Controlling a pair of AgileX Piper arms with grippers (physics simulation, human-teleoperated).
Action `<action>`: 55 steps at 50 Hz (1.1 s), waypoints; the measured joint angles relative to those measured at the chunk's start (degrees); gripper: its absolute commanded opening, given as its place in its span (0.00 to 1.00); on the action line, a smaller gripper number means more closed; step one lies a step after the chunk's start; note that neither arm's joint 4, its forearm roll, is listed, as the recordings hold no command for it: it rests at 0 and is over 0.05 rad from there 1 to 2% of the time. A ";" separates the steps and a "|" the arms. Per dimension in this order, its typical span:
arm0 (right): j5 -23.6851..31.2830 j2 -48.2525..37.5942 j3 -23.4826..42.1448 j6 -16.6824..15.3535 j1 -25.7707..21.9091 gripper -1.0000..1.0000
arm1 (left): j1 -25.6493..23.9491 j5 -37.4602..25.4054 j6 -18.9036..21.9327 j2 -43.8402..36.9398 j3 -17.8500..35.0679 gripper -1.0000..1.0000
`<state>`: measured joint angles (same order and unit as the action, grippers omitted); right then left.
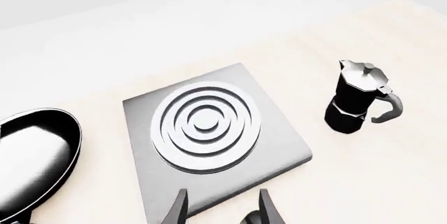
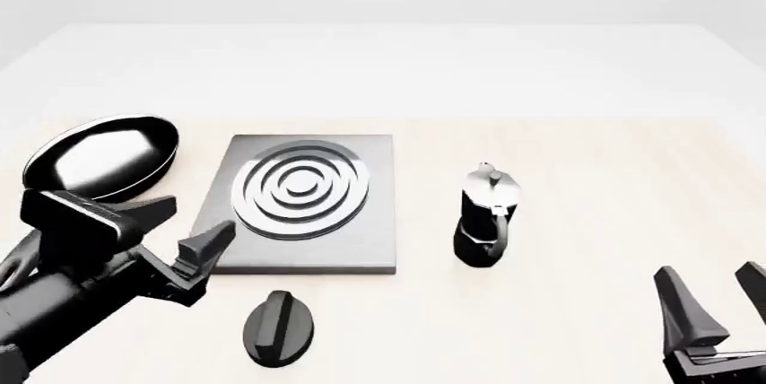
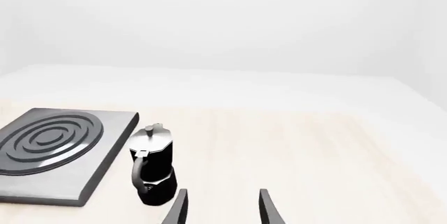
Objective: Turn on the stove and put the moka pot on it.
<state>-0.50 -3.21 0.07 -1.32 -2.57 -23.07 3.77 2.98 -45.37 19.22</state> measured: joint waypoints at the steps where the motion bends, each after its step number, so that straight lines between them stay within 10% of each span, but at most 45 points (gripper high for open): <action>1: 0.14 0.11 0.00 0.02 -0.04 1.00 | -0.62 -0.60 -0.25 -0.53 0.49 1.00; 23: 2.95 2.52 -0.04 1.23 -0.66 1.00 | -10.54 -8.55 -6.91 -10.84 7.20 1.00; 55: 4.19 3.14 -0.06 2.23 -0.14 1.00 | -19.90 -4.12 -17.34 -25.26 9.29 1.00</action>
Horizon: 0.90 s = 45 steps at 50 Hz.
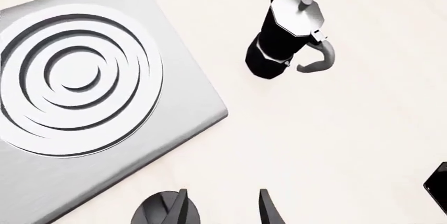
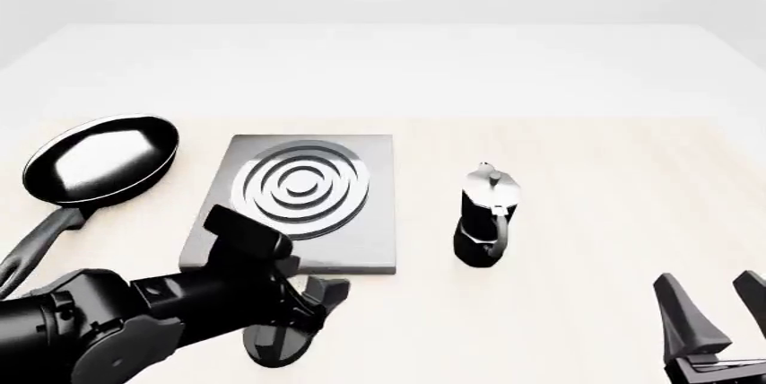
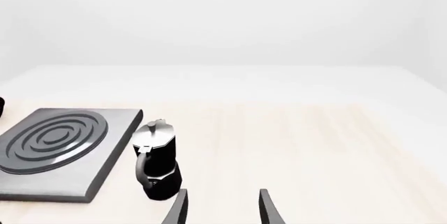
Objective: Turn on the stove and put the moka pot on it.
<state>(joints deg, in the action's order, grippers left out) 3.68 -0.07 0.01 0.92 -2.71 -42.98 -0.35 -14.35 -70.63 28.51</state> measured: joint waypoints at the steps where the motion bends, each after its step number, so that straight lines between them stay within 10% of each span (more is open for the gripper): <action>1: 0.04 0.00 0.00 -0.01 -0.01 1.00 | -0.17 0.15 -0.38 -0.26 -0.09 1.00; 45: 0.89 0.05 -0.01 -0.13 0.17 1.00 | -0.19 8.12 -9.23 -9.45 -2.30 1.00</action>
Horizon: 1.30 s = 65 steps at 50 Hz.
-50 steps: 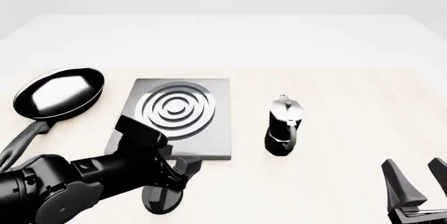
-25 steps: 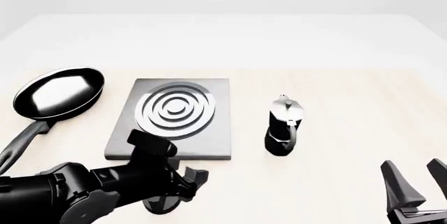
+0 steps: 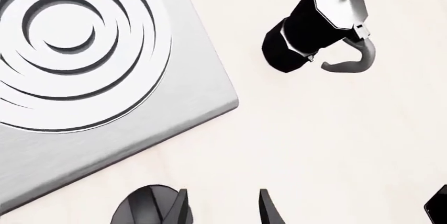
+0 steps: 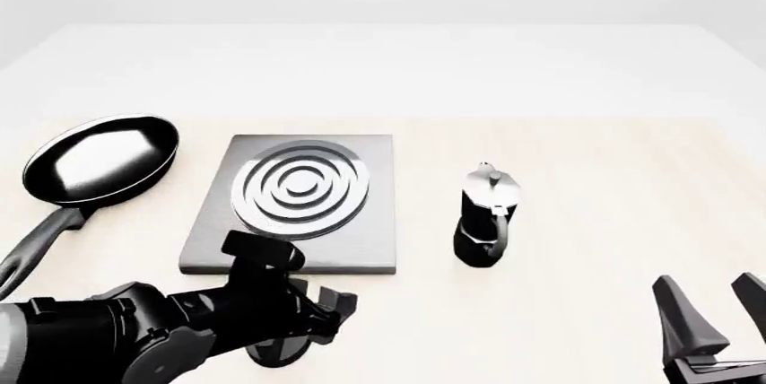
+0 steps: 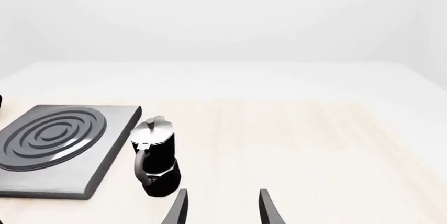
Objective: Turn on the stove and put the moka pot on it.
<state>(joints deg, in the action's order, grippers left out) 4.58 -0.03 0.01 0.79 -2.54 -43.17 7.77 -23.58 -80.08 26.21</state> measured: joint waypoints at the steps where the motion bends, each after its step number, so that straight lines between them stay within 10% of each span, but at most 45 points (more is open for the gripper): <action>1: -0.02 0.00 0.00 -0.01 0.00 1.00 | 0.01 0.15 -0.12 -0.18 -0.07 1.00; 65: -0.02 0.01 0.00 -0.14 -0.70 1.00 | 4.40 5.66 -2.69 -4.08 -1.44 1.00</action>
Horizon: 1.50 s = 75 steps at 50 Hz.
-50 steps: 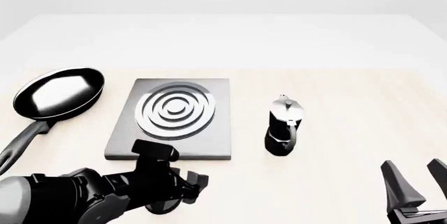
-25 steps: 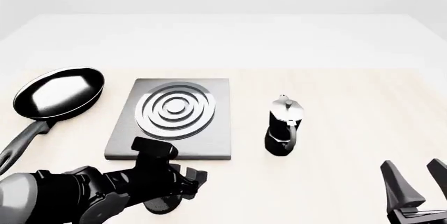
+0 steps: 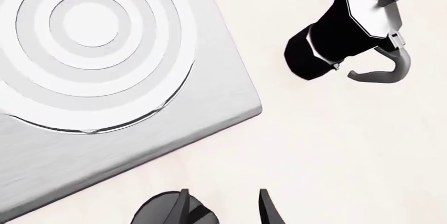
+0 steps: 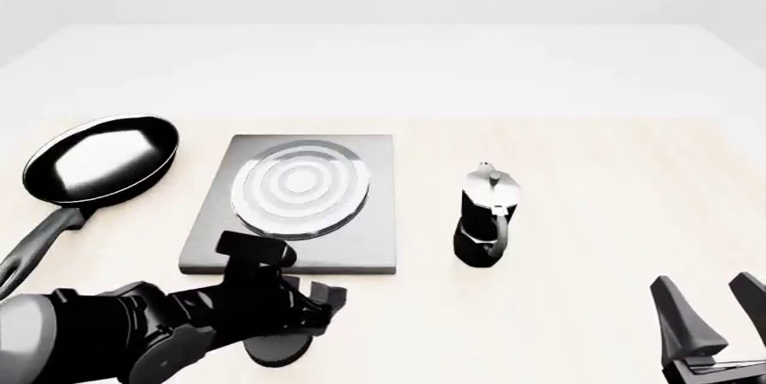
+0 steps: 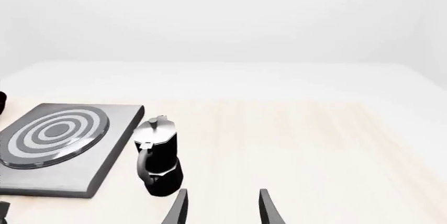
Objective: Turn on the stove and put the moka pot on it.
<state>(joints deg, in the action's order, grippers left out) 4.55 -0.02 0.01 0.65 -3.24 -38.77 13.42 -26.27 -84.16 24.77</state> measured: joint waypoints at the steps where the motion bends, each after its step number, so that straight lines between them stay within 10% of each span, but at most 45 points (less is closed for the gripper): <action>1: 0.00 0.00 0.00 0.00 -0.03 1.00 | 0.10 -0.04 0.08 0.08 -0.08 1.00; 13: -0.08 0.00 0.00 -0.03 -0.40 1.00 | 2.75 -3.14 2.86 5.62 -0.88 1.00; 36: -1.46 -1.02 0.01 -0.56 -2.47 1.00 | 16.93 -17.78 18.75 45.25 1.51 1.00; 54: -4.20 -3.08 0.02 -1.09 -3.25 1.00 | 21.45 -19.16 27.67 74.31 -7.65 1.00; 75: -8.39 -6.95 0.00 -1.24 -4.71 1.00 | 27.37 -8.70 32.99 82.97 -21.17 1.00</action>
<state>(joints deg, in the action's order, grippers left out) -3.83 -6.97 0.01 -0.60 -7.95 -11.40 4.72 6.71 -1.19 3.61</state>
